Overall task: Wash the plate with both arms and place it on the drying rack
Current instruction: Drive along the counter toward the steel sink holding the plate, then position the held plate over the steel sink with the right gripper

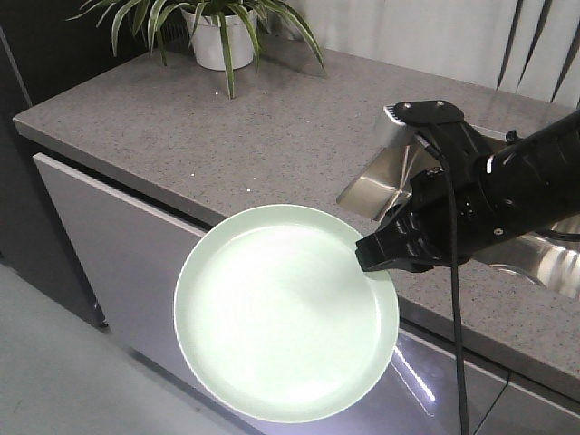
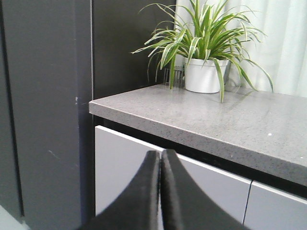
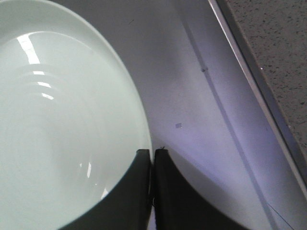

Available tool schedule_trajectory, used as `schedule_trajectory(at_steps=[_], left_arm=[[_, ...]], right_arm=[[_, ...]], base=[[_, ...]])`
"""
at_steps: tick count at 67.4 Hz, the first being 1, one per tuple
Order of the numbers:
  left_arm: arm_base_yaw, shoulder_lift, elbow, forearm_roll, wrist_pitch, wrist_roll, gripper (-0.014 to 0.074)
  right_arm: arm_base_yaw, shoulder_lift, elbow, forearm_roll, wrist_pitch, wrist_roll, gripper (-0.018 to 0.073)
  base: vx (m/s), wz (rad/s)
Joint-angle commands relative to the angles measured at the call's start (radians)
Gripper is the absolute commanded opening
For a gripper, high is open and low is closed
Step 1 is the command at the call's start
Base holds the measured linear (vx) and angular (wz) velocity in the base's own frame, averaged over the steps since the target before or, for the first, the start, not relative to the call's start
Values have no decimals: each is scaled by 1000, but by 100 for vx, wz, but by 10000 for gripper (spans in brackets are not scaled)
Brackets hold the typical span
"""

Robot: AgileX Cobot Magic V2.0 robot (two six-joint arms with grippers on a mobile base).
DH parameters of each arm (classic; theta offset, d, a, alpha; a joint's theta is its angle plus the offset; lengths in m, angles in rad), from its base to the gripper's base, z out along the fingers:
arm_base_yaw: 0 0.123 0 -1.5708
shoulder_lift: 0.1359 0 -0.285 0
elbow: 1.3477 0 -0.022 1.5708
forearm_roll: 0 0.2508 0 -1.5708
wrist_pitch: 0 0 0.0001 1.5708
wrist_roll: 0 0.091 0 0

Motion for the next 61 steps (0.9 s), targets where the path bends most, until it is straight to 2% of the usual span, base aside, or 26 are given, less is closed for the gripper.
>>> schedule_trajectory(at_steps=[1, 61], left_arm=[[2, -15, -26, -3, -76, -6, -6], [2, -15, -26, -3, -76, -6, -6]], right_arm=[[-3, -34, -26, 36, -35, -7, -1], [-3, -34, -26, 36, -35, -7, -1]], base=[[7, -14], [8, -15]])
